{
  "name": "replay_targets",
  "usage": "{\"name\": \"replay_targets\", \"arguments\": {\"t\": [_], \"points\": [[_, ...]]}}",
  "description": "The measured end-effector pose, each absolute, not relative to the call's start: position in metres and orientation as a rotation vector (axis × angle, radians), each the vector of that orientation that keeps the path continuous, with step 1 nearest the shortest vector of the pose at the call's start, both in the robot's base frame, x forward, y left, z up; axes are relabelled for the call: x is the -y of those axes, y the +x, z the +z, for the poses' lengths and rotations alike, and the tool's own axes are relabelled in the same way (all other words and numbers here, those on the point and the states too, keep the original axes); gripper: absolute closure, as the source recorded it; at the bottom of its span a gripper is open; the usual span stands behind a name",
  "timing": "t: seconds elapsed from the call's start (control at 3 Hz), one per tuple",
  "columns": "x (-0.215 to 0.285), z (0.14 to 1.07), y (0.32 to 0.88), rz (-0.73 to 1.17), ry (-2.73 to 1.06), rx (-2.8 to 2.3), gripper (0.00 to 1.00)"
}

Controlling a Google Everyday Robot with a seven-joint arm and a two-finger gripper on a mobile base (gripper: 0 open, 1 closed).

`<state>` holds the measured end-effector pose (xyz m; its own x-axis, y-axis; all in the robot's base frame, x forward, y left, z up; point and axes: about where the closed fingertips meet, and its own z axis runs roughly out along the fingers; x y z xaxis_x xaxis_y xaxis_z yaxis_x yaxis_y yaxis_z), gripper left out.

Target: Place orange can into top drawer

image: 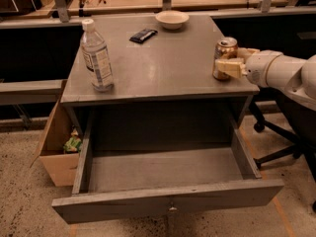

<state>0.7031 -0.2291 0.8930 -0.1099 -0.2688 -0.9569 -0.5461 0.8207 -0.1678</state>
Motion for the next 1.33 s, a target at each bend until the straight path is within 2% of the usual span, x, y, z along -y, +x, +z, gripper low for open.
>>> {"name": "replay_targets", "arguments": {"t": [0.33,0.67,1.33], "points": [[0.219,0.892,0.697,0.348,-0.658,-1.672,0.87],[0.203,0.911,0.674,0.462,-0.690,-1.635,1.00],[0.167,0.920,0.590,0.683,-0.869,-1.667,1.00]]}}
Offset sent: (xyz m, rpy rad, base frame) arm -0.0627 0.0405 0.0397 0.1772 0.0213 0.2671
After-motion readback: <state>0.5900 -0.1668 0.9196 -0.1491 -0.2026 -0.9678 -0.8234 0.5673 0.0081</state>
